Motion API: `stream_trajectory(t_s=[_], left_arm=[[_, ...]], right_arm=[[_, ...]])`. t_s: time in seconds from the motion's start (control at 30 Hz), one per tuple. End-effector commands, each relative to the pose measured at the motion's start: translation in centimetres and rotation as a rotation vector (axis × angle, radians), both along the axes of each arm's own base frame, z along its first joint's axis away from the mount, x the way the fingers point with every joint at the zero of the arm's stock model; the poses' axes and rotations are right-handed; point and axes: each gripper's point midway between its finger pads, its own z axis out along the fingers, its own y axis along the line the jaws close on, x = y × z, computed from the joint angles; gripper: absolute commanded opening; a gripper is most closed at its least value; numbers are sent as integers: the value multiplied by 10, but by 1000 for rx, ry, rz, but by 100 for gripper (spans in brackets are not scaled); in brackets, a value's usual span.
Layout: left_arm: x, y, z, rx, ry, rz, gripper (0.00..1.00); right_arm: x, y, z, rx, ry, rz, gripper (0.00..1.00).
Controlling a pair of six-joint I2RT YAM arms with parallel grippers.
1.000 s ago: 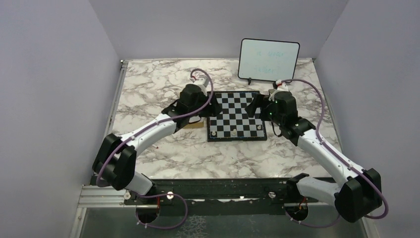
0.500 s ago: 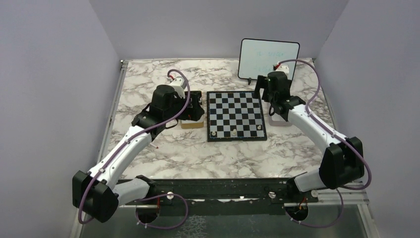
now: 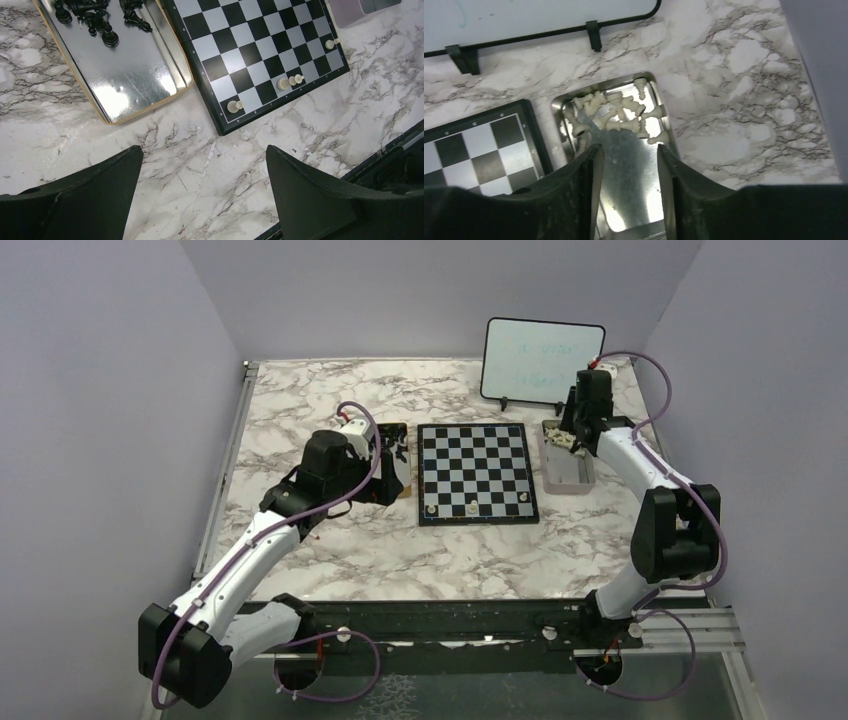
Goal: Set up the chess pieces on the board
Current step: Pick up the chess piece from the storage box.
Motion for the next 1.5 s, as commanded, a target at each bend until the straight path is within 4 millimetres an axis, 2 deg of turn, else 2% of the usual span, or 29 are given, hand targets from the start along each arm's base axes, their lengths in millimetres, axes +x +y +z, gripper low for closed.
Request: stream_trajectory(t_s=[0.0, 0.17, 0.37, 0.67, 0.97, 1.23, 1.47], left_arm=[[-4, -2, 10, -23, -37, -25, 93], [0, 5, 13, -8, -57, 17, 93], [1, 14, 19, 7, -93, 60, 93], [3, 13, 16, 12, -80, 57, 93], [2, 16, 22, 11, -106, 67, 93], [1, 16, 25, 7, -113, 63, 93], [0, 15, 24, 1, -111, 58, 93]], right_arm=[[4, -6, -12, 13, 16, 26, 44], [4, -13, -37, -46, 93, 60, 30], [9, -16, -59, -72, 155, 95, 26], [20, -15, -79, -13, 182, 91, 30], [32, -8, -87, 36, 190, 154, 34], [35, -9, -91, 21, 197, 194, 37], [35, 3, -107, 62, 247, 293, 40]])
